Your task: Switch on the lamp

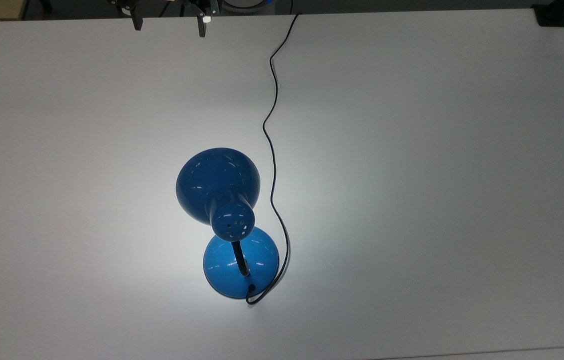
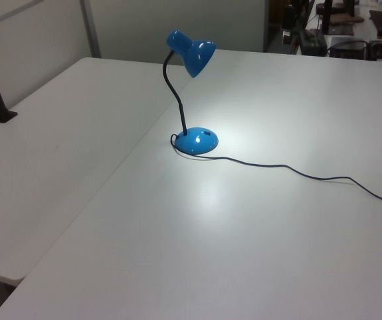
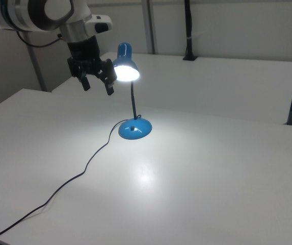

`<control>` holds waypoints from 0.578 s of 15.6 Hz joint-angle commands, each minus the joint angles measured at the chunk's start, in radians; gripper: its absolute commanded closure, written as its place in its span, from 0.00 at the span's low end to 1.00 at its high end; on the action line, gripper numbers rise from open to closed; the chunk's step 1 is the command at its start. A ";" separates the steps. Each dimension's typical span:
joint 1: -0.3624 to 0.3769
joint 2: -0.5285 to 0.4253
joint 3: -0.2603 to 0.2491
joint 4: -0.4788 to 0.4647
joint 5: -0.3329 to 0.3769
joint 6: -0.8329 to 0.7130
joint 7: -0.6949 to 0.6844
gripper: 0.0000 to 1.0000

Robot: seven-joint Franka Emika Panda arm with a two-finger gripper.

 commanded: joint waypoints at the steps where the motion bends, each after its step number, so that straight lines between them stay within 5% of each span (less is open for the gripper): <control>1: 0.010 0.000 0.008 0.025 -0.014 -0.037 0.022 0.00; 9: 0.016 0.000 0.009 0.024 -0.016 -0.040 0.034 0.00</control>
